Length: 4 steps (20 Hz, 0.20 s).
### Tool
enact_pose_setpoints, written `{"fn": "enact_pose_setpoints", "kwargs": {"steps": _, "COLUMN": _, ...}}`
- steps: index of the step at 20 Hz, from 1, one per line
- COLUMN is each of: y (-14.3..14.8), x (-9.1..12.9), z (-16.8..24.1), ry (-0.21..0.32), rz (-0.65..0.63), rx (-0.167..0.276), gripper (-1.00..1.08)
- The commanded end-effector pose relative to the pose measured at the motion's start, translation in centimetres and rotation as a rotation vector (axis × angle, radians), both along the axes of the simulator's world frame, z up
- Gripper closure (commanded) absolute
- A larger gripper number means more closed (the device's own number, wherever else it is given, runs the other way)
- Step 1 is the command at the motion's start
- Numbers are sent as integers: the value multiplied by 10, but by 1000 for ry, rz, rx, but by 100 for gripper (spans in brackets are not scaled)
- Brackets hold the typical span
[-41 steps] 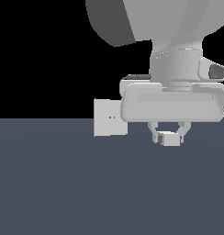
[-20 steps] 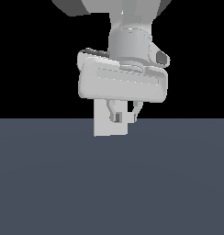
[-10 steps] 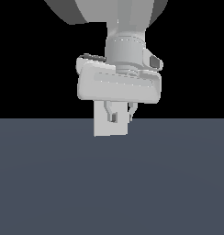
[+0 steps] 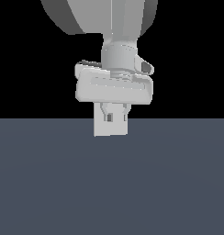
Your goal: Plug the charger into the wall socket.
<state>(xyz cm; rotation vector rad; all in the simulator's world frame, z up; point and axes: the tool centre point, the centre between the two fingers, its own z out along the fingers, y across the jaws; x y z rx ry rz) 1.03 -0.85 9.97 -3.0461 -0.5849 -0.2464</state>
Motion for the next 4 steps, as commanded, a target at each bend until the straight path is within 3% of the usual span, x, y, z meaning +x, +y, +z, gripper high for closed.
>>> {"fn": "enact_pose_setpoints", "kwargs": {"steps": 1, "y": 1, "x": 2, "z": 0, "ry": 0, "rz": 0, "rx": 0, "gripper": 108}}
{"fn": "enact_pose_setpoints", "kwargs": {"steps": 4, "y": 0, "x": 2, "z": 0, "ry": 0, "rz": 0, "rx": 0, "gripper": 108}}
